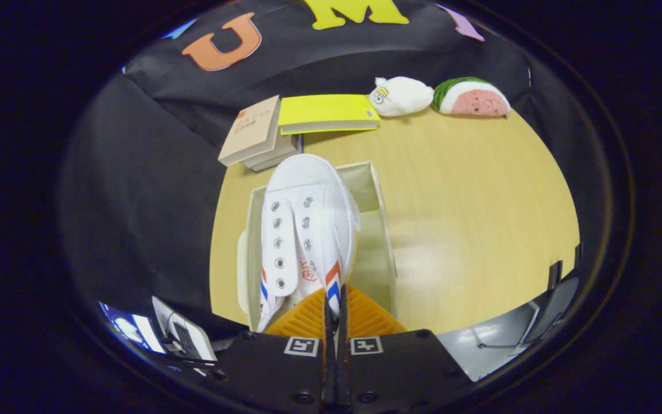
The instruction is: Open the storage box then place both shoes into the box .Put the left shoe in first, then the right shoe, with the right side of both shoes facing outward in a uniform manner.
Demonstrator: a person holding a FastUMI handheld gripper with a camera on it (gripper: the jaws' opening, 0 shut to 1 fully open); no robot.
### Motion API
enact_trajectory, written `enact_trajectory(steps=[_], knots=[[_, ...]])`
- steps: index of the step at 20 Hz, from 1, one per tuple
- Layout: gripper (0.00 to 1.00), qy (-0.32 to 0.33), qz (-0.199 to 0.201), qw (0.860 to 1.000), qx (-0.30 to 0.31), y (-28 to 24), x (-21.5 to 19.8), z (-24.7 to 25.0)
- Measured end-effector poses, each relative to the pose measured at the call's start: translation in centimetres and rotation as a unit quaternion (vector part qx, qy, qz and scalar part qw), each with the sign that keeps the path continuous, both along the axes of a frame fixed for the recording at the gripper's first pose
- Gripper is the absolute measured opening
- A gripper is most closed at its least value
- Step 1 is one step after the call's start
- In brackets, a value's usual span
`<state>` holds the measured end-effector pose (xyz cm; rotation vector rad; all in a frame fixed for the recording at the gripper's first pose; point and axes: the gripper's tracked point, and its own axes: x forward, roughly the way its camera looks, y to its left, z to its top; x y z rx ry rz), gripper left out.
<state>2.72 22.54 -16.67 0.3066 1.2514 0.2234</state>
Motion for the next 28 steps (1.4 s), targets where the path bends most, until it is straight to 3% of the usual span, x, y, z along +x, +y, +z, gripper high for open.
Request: enact_trajectory(steps=[9,13,17,21,24,28], knots=[[0.06,0.047,-0.020,0.995,-0.080,0.2,1.6,-6.5],[0.08,0.080,-0.038,0.993,-0.077,0.8,1.4,-8.3],[0.20,0.080,-0.037,0.993,-0.079,1.2,1.3,-8.6],[0.43,0.019,-0.007,0.996,-0.091,1.2,1.7,-6.0],[0.75,-0.035,-0.007,0.996,-0.087,0.4,2.0,-3.3],[0.79,-0.119,-0.026,0.988,-0.097,-2.6,1.9,0.8]])
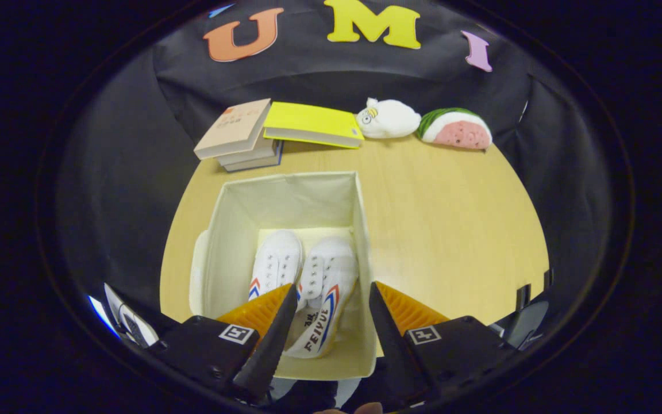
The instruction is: Open the storage box then place both shoes into the box .Put the left shoe in first, then the right shoe, with the right side of both shoes facing outward in a uniform manner.
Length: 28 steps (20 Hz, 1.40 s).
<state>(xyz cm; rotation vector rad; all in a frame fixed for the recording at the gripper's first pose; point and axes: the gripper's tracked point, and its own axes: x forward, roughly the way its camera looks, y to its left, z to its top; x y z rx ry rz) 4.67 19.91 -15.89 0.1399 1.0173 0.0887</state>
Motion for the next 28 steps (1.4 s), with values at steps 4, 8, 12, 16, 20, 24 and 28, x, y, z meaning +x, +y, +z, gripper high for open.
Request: enact_trajectory(steps=[4,8,12,16,20,24,28], knots=[[0.84,-0.127,-0.026,0.992,-0.006,-4.1,0.1,6.2],[1.00,-0.246,-0.070,0.967,-0.013,-8.6,-1.1,12.9],[1.00,-0.335,-0.093,0.937,-0.034,-11.5,-3.4,17.8],[1.00,-0.376,-0.104,0.920,-0.040,-12.3,-5.5,19.4],[1.00,-0.396,-0.107,0.912,-0.029,-12.1,-6.6,19.0],[1.00,-0.401,-0.101,0.910,-0.031,-11.2,-7.7,18.5],[1.00,-0.399,-0.100,0.911,-0.024,-11.2,-7.9,18.7]])
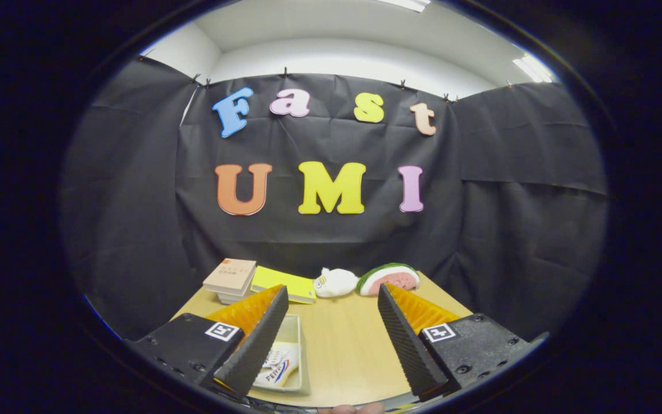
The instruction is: Open the storage box then place both shoes into the box .Put the left shoe in first, then the right shoe, with the right side of both shoes facing outward in a uniform manner.
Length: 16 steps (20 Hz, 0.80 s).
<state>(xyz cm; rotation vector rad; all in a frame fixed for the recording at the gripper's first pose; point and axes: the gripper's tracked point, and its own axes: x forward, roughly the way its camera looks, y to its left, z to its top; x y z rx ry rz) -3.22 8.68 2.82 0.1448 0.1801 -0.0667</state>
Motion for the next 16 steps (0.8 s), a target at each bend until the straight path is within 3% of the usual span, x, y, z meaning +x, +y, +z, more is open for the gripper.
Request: enact_trajectory(steps=[16], knots=[[1.00,-0.010,0.011,1.000,-0.022,0.6,-1.5,1.9]])
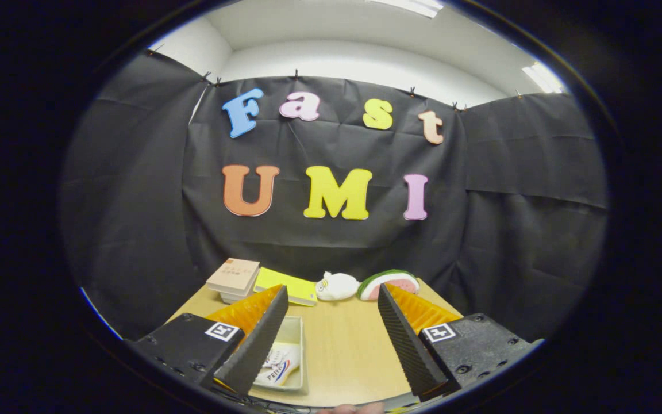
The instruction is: Open the storage box then place both shoes into the box .Put the left shoe in first, then the right shoe, with the right side of both shoes facing outward in a uniform manner.
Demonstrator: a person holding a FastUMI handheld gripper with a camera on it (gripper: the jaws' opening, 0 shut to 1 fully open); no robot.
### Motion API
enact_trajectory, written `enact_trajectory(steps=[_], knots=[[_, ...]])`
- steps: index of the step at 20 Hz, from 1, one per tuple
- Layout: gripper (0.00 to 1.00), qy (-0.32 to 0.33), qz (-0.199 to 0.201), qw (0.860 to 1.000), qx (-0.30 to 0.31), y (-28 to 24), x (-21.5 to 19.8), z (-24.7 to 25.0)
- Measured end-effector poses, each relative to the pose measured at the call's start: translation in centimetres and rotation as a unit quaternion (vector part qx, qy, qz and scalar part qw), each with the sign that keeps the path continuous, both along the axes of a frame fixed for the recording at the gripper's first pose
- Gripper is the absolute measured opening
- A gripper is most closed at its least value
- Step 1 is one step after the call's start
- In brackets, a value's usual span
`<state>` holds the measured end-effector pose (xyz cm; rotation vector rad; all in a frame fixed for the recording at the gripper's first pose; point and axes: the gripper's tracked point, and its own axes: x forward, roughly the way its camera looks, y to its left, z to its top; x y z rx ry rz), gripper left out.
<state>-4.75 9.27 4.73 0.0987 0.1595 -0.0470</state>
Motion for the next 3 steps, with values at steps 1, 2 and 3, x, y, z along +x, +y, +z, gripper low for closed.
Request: enact_trajectory(steps=[1,2,3], knots=[[1.00,-0.002,0.001,1.000,0.000,0.05,-0.13,0.20],[1.00,-0.006,0.001,1.000,-0.001,-0.01,-0.12,0.31],[1.00,-0.007,0.001,1.000,-0.003,-0.07,-0.20,0.40]])
